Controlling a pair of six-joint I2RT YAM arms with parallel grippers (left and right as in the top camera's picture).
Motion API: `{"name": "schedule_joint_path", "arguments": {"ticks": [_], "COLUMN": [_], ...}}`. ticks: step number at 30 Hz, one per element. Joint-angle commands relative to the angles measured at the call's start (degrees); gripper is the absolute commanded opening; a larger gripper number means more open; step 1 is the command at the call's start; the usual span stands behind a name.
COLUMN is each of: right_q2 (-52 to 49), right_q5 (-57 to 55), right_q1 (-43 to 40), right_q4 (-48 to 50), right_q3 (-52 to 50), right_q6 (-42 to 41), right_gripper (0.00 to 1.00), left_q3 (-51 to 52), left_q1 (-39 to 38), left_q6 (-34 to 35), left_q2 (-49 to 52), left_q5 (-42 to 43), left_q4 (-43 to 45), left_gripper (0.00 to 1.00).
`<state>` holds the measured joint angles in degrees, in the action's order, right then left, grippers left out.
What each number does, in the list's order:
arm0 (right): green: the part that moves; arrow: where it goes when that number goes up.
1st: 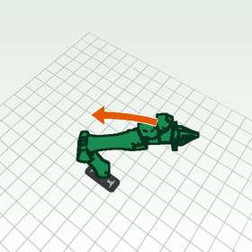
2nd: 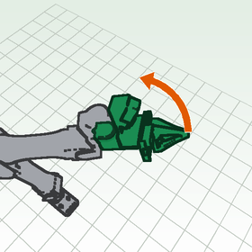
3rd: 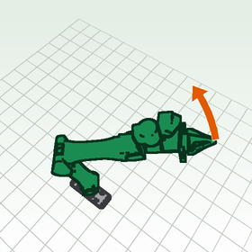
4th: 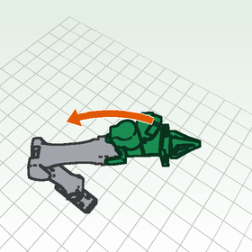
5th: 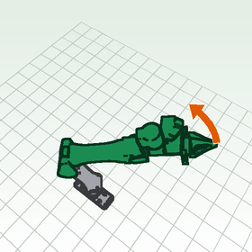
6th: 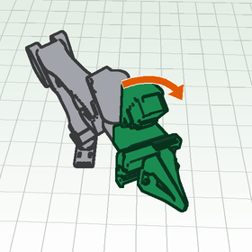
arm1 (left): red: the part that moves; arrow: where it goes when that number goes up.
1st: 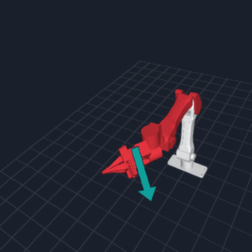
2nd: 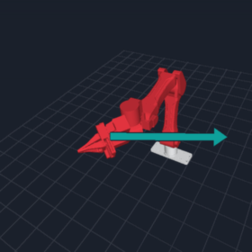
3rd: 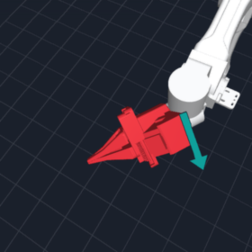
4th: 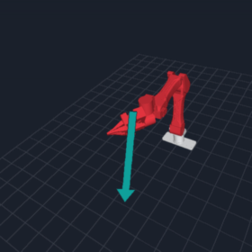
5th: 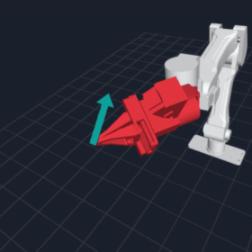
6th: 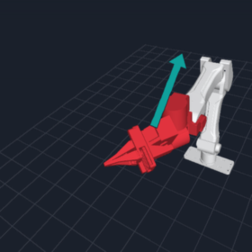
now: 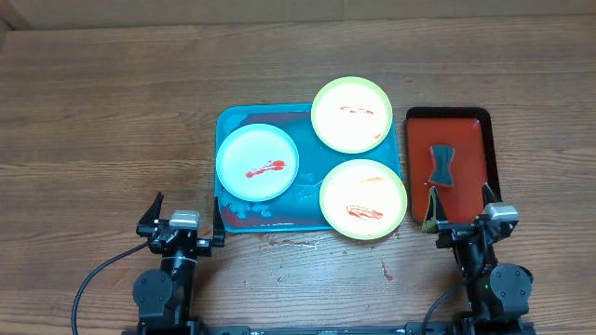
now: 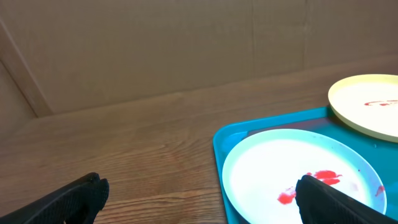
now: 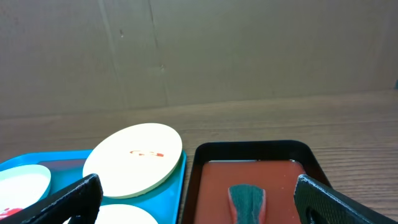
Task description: Clean dirty plates on tray and stack at the side
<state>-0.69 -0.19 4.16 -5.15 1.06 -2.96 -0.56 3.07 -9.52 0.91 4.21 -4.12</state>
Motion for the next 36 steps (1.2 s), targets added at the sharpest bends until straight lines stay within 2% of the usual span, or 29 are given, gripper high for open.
{"name": "schedule_joint_path", "arguments": {"ticks": [1,28,36], "right_q2": [0.5,0.5,0.5], "right_q5": [0.3,0.3,0.3], "right_q1": [0.3,0.3,0.3], "right_q4": [0.3,0.3,1.6], "right_q3": [-0.6,-0.6,0.0], "right_q6": [0.0,0.0,0.0], "right_gripper": [1.00,1.00,1.00], "left_q3": [0.3,0.3,-1.0], "left_q1": [0.3,0.3,0.3], "left_q6": [-2.3,-2.1,-2.0], "left_q2": [-0.6,-0.6,-0.6], "left_q5": [-1.8,-3.1,0.2], "left_q4": [-0.2,0.4,1.1], "left_gripper": [1.00,1.00,1.00]}}
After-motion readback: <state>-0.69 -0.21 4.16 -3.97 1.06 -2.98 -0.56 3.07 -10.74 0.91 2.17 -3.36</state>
